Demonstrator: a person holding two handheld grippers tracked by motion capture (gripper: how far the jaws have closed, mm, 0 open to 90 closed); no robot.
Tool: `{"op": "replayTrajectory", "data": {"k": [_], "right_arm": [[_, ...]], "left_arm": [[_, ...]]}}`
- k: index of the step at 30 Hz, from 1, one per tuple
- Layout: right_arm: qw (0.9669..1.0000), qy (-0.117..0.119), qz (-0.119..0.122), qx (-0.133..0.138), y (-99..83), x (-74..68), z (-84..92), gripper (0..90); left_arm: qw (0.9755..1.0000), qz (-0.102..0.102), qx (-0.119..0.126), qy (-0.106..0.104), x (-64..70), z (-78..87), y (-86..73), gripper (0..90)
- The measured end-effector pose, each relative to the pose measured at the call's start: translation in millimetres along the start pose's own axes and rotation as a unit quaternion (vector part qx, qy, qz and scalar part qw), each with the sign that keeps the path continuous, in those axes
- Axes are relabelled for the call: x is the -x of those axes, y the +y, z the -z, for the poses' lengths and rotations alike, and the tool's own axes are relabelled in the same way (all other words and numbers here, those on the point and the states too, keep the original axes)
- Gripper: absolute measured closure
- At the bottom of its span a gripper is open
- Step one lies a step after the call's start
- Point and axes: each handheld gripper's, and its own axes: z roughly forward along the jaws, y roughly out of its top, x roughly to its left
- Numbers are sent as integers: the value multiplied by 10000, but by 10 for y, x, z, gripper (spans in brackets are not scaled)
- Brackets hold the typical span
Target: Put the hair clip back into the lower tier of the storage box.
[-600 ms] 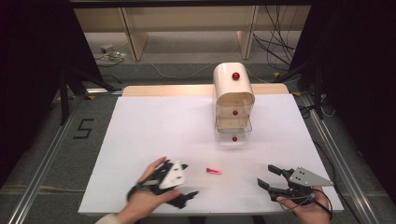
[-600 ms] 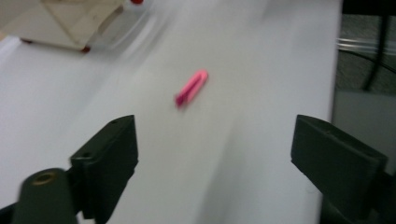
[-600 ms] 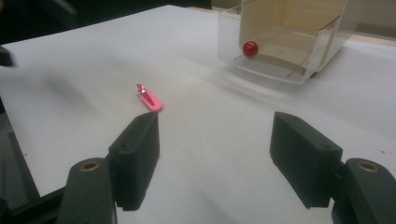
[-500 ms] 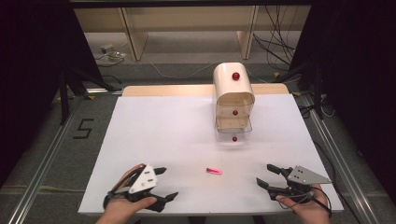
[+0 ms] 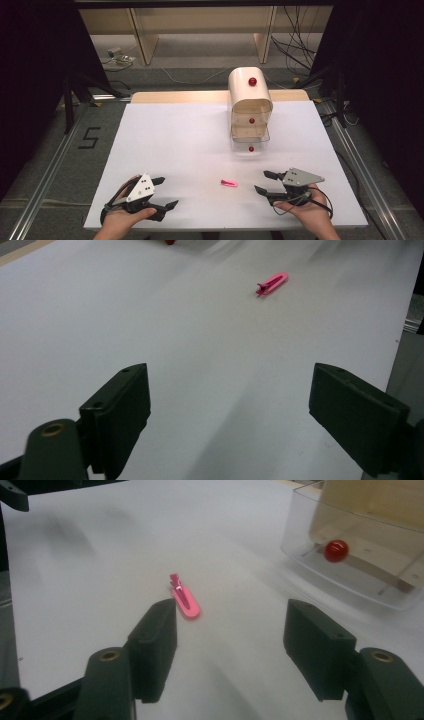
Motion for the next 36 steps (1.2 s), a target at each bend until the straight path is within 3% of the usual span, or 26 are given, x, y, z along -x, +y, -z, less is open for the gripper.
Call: {"op": "replayTrajectory", "data": {"k": [6,10,19,23,31,36], "right_arm": [[9992,154,237,-277,130,-30,-298,477],[9987,162,336,-355,169,-34,-402,508],[9967,345,394,-614,243,-49,-658,566],[9954,493,340,-749,293,-60,-811,637],[9926,761,349,-881,334,-137,-1038,668],[9914,797,390,-965,344,-160,-1111,690]], "left_arm": [[10000,56,27,-14,-24,5,-20,172],[10000,86,1,2,-37,2,-35,173],[10000,67,-21,44,-58,-3,-44,173],[9999,95,-26,46,-64,-4,-50,173],[9999,124,-42,59,-76,-2,-60,171],[9999,116,-47,83,-81,0,-62,171]]}}
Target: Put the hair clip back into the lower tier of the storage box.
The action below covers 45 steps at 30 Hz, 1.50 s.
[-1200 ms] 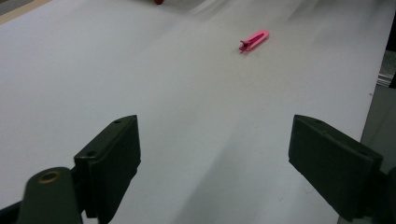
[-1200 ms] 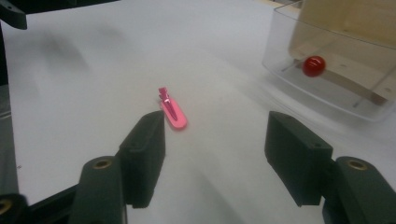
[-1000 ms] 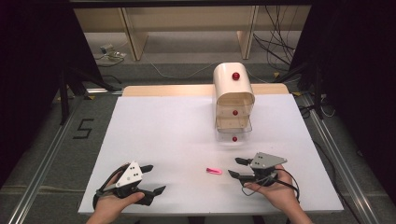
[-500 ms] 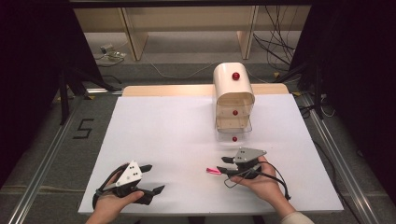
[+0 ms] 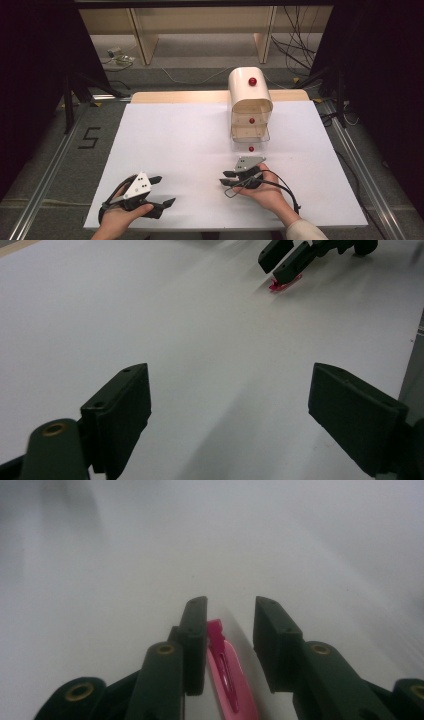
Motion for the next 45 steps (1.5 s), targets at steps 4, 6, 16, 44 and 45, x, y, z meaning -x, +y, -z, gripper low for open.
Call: {"op": "replayTrajectory", "data": {"k": [4,6,16,44,45], "right_arm": [[10000,49,31,-43,26,-12,-48,718],[10000,43,51,-72,28,-21,-71,732],[9999,-139,15,-43,42,-18,-58,835],[9996,-201,-58,173,141,-47,83,838],[9996,-205,-53,170,144,-47,87,838]], "left_arm": [[10000,-5,-6,10,-6,-1,-6,171],[10000,0,-5,4,-5,-4,-8,171],[10000,-22,12,5,-1,-12,-10,170],[10000,1,65,48,-16,-4,-15,169],[10000,-6,53,50,-18,-2,-15,168]]}}
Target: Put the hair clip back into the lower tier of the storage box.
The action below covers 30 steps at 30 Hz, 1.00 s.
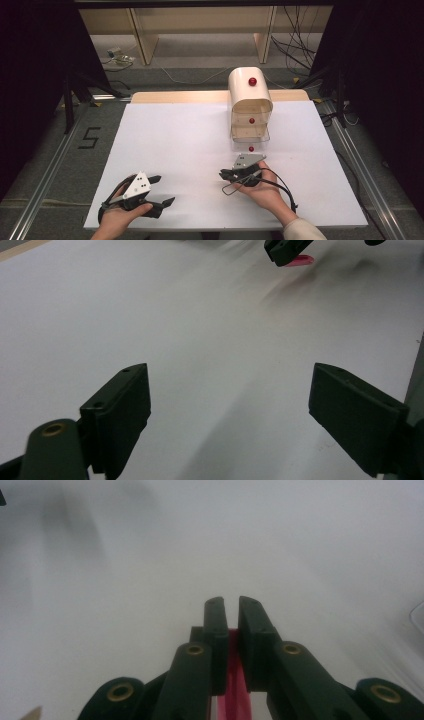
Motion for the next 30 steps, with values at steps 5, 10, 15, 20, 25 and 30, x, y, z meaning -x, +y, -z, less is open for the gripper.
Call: {"op": "replayTrajectory", "data": {"k": [5,10,15,20,25,30], "right_arm": [[10000,1,-65,75,16,6,24,838],[9999,-25,-78,117,38,14,60,838],[9999,-47,-91,134,58,20,86,839],[9998,-73,-92,144,77,26,112,839],[9998,-83,-88,146,87,32,126,839],[9998,-119,-58,156,105,42,144,839]], "left_arm": [[10000,16,22,24,-3,0,3,165],[10000,34,13,32,-9,-4,-4,165],[10000,38,14,31,-11,-3,-4,165],[10000,28,19,35,-15,-2,-5,165],[10000,46,34,40,-15,-3,-4,165],[10000,39,34,35,-19,0,-4,165]]}}
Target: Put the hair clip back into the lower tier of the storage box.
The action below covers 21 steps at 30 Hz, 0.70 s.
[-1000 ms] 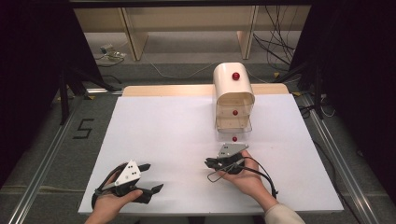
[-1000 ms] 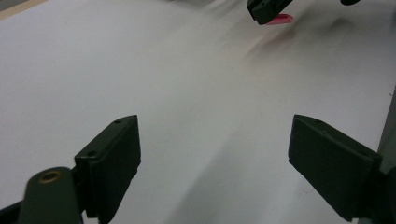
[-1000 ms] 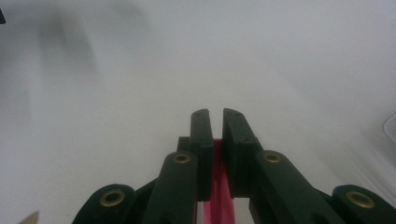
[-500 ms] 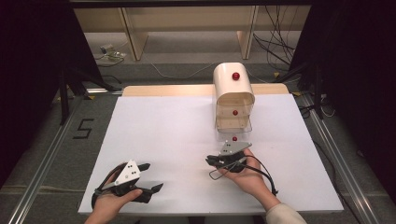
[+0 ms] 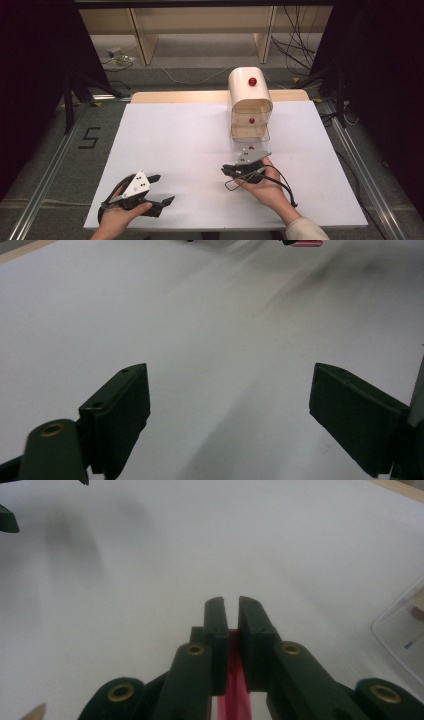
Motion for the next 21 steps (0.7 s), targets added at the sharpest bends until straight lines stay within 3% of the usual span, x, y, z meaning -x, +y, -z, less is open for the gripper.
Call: {"op": "replayTrajectory", "data": {"k": [21], "right_arm": [[9999,-120,-53,62,50,54,71,839]], "left_arm": [[10000,39,22,19,-2,4,-1,165]]}}
